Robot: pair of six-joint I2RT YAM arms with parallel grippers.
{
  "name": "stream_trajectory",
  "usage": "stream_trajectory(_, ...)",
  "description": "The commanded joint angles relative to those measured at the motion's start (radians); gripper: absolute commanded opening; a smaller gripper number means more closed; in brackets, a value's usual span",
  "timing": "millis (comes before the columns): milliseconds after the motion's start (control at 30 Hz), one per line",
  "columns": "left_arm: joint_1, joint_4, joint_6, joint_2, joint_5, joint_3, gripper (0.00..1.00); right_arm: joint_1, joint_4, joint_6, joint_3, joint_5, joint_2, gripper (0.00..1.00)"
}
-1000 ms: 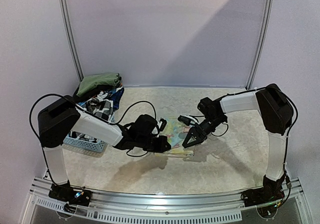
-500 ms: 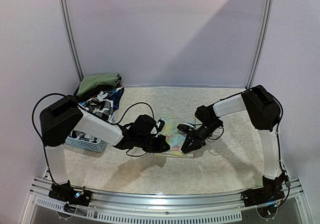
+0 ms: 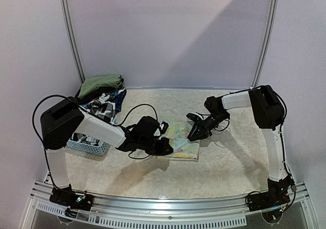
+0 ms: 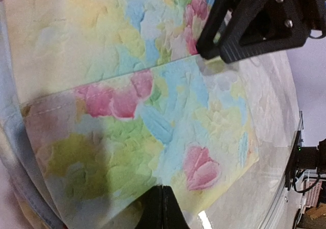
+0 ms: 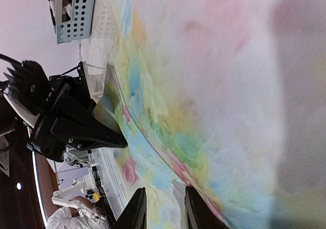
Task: Fold and stack the mixed laundry pile
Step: Smooth out the square-folded skirt at the center of the board.
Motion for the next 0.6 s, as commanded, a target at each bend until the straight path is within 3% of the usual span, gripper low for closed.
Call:
stream_trajectory(0,0.016,-0.040,0.016,0.021,0.004,0.008,0.00,-0.053,0.064,0.074,0.081,0.130,0.044,0.27)
stream_trajectory(133,0.016,-0.044,0.019,0.015,0.002,0.011,0.00,-0.099,0.078,0.131,0.141,0.145,0.084,0.27)
stream_trajectory(333,0.013,-0.070,0.040,-0.013,-0.018,0.038,0.00,-0.113,-0.003,0.066,0.234,0.158,0.078,0.31)
stream_trajectory(433,-0.003,-0.115,0.086,-0.085,-0.069,0.068,0.10,-0.140,-0.048,-0.035,0.331,0.174,0.048,0.36)
stream_trajectory(567,-0.080,-0.242,0.191,-0.251,-0.268,0.111,0.27,-0.154,-0.066,-0.119,0.396,0.217,-0.030,0.53)
